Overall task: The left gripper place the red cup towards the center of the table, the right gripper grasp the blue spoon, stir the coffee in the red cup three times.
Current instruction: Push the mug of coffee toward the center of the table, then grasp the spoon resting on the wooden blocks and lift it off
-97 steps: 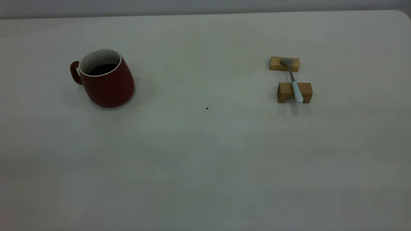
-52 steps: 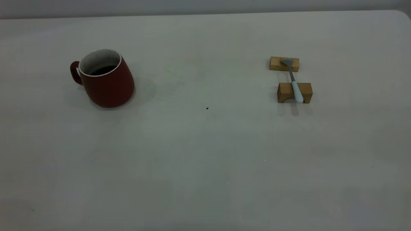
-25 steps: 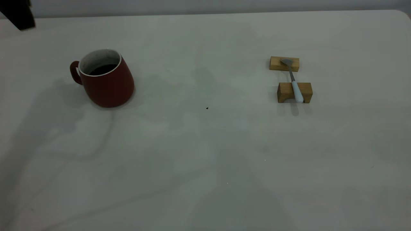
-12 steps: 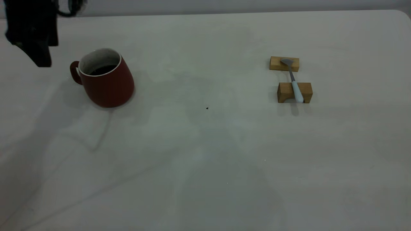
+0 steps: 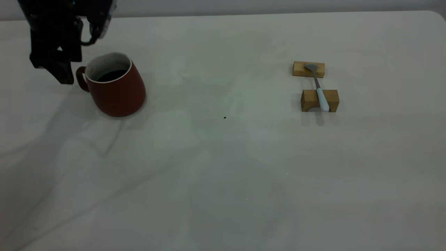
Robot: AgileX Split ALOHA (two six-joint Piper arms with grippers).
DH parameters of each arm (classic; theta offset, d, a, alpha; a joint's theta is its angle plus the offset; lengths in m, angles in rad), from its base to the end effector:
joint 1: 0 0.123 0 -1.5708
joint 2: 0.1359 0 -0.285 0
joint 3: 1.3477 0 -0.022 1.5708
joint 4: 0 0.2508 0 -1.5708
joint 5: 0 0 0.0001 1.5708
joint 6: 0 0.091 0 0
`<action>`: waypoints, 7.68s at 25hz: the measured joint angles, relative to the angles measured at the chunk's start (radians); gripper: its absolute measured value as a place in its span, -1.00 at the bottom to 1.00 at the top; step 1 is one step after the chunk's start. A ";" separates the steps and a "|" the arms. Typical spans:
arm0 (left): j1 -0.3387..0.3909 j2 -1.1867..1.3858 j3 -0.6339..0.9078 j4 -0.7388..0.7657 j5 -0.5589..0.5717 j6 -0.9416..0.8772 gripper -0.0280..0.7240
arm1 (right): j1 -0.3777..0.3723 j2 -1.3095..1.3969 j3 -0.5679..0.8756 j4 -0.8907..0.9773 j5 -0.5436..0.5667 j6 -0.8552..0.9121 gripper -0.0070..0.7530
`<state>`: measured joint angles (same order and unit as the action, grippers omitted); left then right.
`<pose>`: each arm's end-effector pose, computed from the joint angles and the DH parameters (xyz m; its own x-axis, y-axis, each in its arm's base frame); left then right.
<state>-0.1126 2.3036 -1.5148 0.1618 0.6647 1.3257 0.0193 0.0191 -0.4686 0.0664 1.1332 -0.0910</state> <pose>0.4404 -0.0407 0.0734 -0.0232 0.9971 0.0720 0.9756 0.0069 0.2192 -0.0023 0.0054 0.2631 -0.5555 -0.0734 -0.8283 -0.1041 0.9944 -0.0183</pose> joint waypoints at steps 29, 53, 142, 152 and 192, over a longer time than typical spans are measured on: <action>-0.010 0.052 -0.001 -0.036 -0.092 0.020 -0.38 | 0.000 0.000 0.000 0.000 0.000 0.000 -0.06; -0.323 0.054 -0.001 -0.035 -0.053 -0.265 -0.37 | 0.000 0.000 0.000 0.000 0.000 0.000 -0.06; 0.095 -2.322 1.028 -0.176 0.473 -1.304 -0.21 | 0.000 0.000 0.000 0.000 0.000 0.000 -0.06; 0.095 -2.322 1.028 -0.176 0.473 -1.304 -0.21 | 0.000 0.000 0.000 -0.066 0.000 0.000 -0.06; 0.095 -2.322 1.028 -0.176 0.473 -1.306 -0.21 | 0.043 1.608 -0.464 0.131 -0.535 -0.176 0.82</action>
<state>-0.0176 -0.0188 -0.4866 -0.0144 1.1381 0.0197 0.0626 1.6276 -0.9329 0.1975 0.5979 -0.2671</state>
